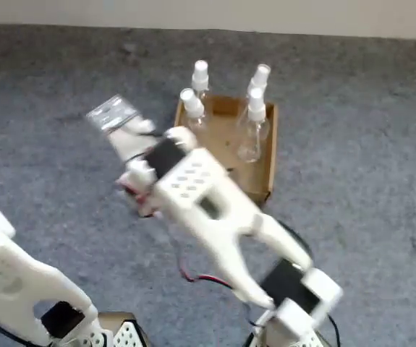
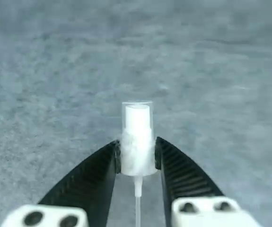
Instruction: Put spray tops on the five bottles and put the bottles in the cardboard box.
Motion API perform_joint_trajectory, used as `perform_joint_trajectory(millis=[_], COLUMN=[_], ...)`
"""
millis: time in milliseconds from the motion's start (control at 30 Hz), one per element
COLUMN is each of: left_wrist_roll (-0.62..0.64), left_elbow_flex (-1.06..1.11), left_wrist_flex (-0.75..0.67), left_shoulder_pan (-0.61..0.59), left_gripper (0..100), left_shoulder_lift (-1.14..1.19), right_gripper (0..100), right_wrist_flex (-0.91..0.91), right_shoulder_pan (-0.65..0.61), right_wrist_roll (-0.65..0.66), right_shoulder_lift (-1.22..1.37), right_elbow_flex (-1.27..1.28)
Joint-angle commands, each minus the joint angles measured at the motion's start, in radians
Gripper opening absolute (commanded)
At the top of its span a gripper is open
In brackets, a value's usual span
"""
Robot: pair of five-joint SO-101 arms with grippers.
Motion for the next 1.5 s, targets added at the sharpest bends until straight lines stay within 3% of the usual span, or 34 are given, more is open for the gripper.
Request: perform_joint_trajectory(millis=[0,200,333,567,867,967,1367,1467], left_wrist_roll=[0.028,0.121,0.235,0.413,0.463,0.463,0.468,0.465], left_elbow_flex=[0.044,0.278,0.472,0.707,0.898,0.954,0.963,0.96], left_wrist_flex=[0.161,0.19,0.146,-0.109,-0.324,-0.361,-0.479,-0.488], left_shoulder_pan=[0.159,0.39,0.572,0.743,0.803,0.802,0.776,0.748], left_gripper=[4,4,4,4,9,14,14,14], left_shoulder_lift=[-0.219,-0.483,-0.621,-0.65,-0.648,-0.648,-0.636,-0.565], right_gripper=[0.2,0.2,0.2,0.2,0.3,0.6,0.8,5.6], right_wrist_flex=[0.087,0.053,-0.189,-0.622,-0.799,-0.806,-0.792,-0.768], right_shoulder_pan=[0.16,0.685,0.983,1.259,1.297,1.297,1.299,1.294], right_wrist_roll=[0.121,0.388,0.522,0.617,0.612,0.612,0.595,0.568], right_shoulder_lift=[-0.274,-0.532,-0.61,-0.519,-0.278,-0.268,-0.268,-0.266], right_elbow_flex=[-0.027,0.34,0.634,1.046,1.072,1.072,1.072,1.043])
